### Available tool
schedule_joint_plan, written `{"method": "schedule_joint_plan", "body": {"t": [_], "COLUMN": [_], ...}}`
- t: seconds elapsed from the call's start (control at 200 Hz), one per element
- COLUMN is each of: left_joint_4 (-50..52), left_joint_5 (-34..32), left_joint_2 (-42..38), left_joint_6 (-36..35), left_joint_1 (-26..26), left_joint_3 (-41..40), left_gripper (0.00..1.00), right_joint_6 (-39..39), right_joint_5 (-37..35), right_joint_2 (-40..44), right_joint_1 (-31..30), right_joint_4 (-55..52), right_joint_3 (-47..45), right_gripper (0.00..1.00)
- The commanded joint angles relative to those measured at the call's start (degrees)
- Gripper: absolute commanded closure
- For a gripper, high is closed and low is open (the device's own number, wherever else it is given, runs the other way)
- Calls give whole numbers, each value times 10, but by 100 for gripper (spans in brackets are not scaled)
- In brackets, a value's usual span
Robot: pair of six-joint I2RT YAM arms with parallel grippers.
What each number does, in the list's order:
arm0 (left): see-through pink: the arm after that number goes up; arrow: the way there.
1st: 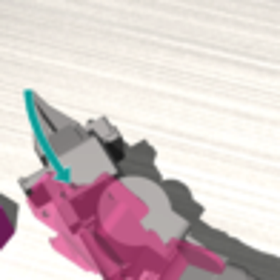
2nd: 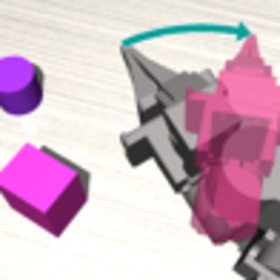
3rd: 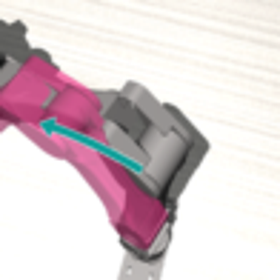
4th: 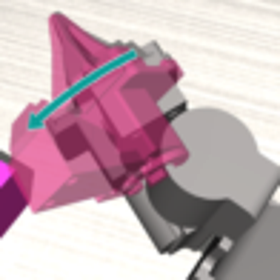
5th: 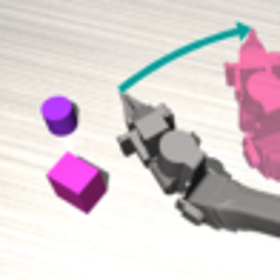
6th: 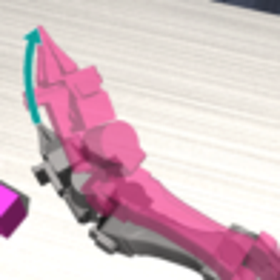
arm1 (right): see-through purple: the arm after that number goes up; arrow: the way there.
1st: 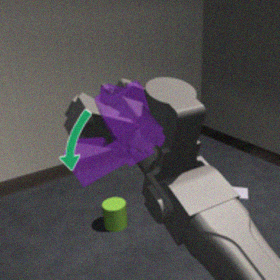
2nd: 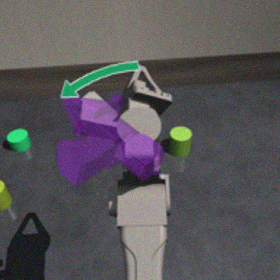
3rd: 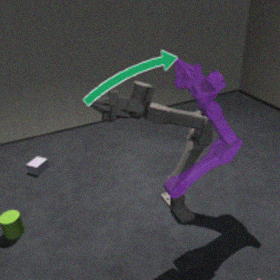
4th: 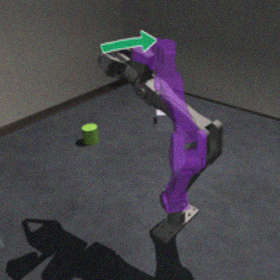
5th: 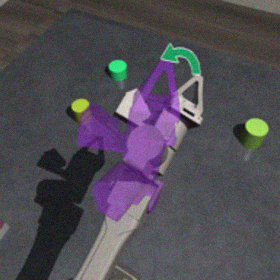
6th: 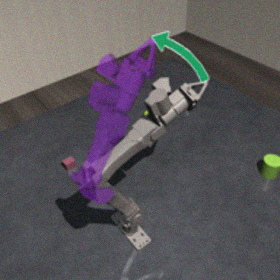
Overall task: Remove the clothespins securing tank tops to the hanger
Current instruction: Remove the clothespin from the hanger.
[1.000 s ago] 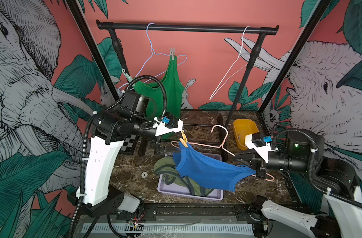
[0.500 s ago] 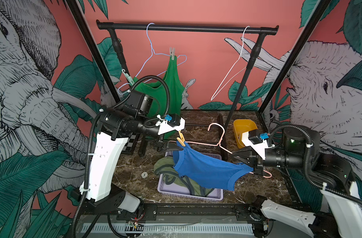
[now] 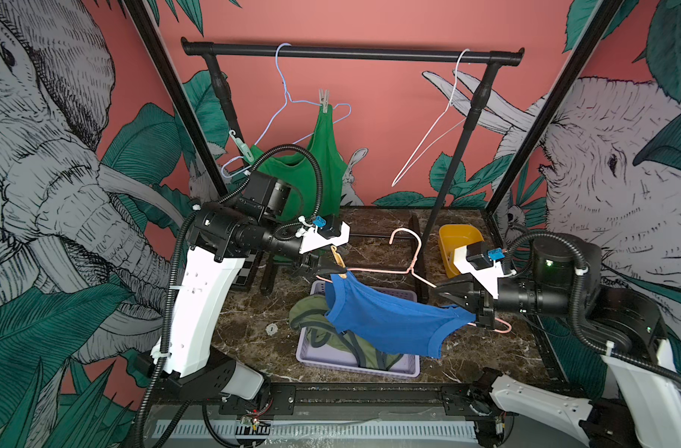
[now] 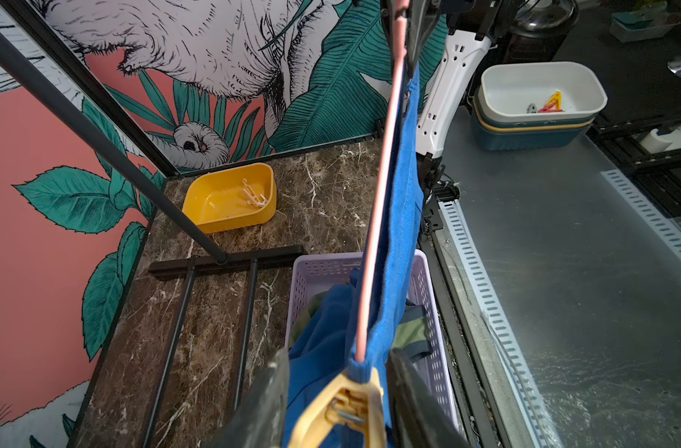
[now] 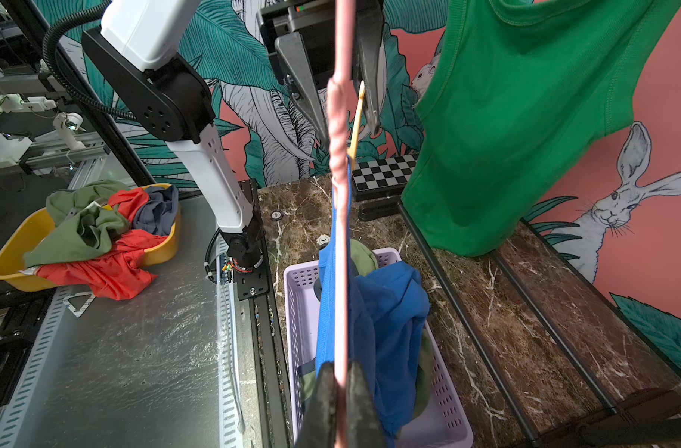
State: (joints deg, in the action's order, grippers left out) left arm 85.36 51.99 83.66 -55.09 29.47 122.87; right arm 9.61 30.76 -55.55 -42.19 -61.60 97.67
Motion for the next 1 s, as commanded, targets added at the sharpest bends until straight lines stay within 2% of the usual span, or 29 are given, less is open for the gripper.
{"method": "schedule_joint_plan", "body": {"t": [0.0, 0.245, 0.445, 0.645, 0.82, 0.995], "left_joint_4": [10, 2, -3, 19, 14, 7], "left_joint_5": [9, 0, -15, -51, -56, -26], "left_joint_2": [-17, -21, -22, -17, -29, -37], "left_joint_6": [-8, 16, 30, 31, 43, 64], "left_joint_1": [-2, -2, -3, -2, -3, -2], "left_joint_3": [-9, -7, 8, 75, 94, 99], "left_gripper": [64, 100, 100, 100, 100, 100], "right_joint_6": [11, 11, 10, 4, -13, -50], "right_joint_5": [3, -2, -4, 1, 43, 111], "right_joint_2": [4, 3, -1, -22, -46, -69], "right_joint_1": [3, 3, 2, 3, 4, 7], "right_joint_4": [34, 29, 31, 44, 87, 177], "right_joint_3": [21, 24, 14, -20, -67, -128], "right_gripper": [100, 100, 100, 100, 100, 100]}}
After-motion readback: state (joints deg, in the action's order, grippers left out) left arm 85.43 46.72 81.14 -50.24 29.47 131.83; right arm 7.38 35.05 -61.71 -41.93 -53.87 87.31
